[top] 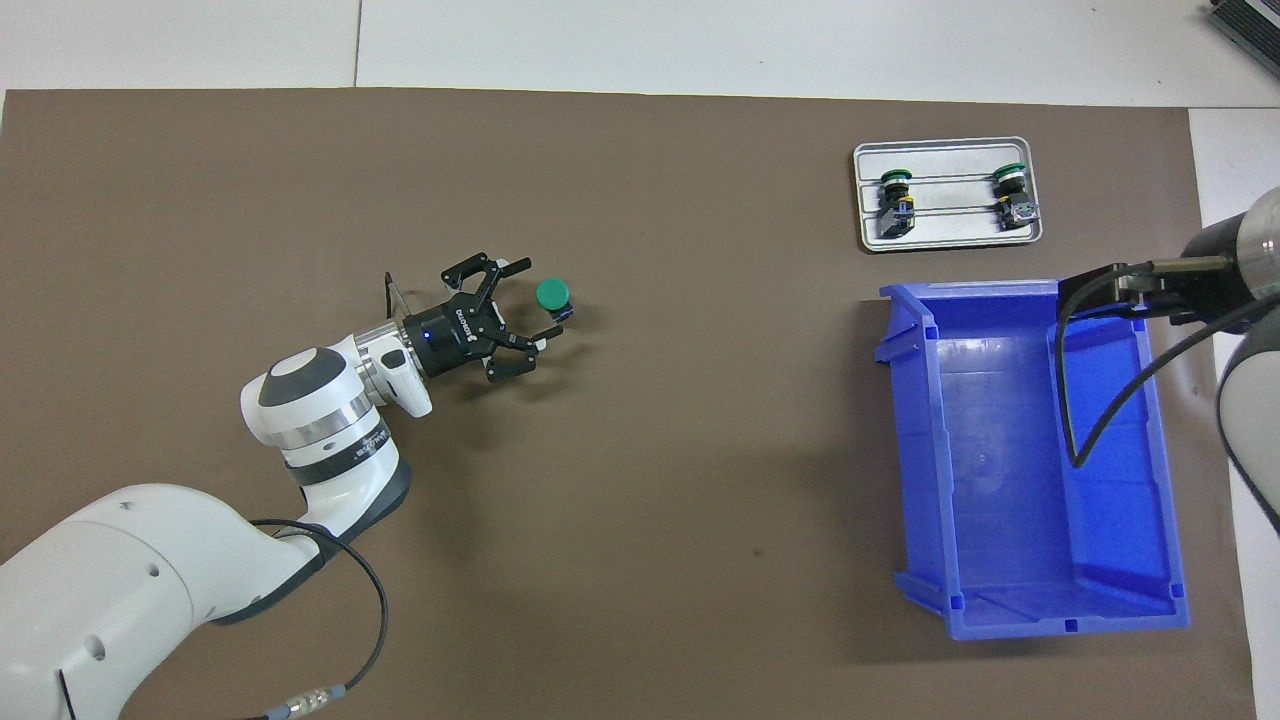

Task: Place and press button with both arms
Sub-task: 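Set the button upright on the table and withdraw the left gripper, then move the left gripper back above the green button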

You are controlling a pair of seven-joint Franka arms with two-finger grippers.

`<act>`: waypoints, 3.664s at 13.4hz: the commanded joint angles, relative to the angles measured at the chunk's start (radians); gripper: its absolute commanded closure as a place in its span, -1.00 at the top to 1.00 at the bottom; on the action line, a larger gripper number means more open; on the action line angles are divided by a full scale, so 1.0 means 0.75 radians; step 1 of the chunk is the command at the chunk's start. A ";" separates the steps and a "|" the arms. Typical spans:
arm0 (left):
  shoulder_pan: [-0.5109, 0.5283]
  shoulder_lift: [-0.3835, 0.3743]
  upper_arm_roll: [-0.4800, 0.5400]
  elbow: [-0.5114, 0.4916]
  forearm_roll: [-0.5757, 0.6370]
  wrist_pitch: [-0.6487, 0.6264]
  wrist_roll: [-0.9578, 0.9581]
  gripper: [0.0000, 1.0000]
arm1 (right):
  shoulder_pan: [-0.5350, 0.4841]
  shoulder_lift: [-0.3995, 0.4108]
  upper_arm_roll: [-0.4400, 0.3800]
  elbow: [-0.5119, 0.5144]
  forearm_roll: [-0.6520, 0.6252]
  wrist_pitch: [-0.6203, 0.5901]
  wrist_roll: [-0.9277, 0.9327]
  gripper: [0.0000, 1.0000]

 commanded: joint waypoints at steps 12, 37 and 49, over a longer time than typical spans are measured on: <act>0.219 -0.083 0.018 0.237 0.743 -0.037 -0.762 1.00 | -0.007 -0.004 0.004 -0.002 0.024 -0.012 -0.028 1.00; 0.006 -0.236 0.016 0.714 2.566 -0.303 -3.082 0.69 | -0.007 -0.004 0.002 -0.004 0.024 -0.012 -0.028 1.00; -0.121 -0.253 0.014 0.704 2.712 -0.305 -3.600 0.69 | -0.007 -0.004 0.002 -0.004 0.024 -0.014 -0.028 1.00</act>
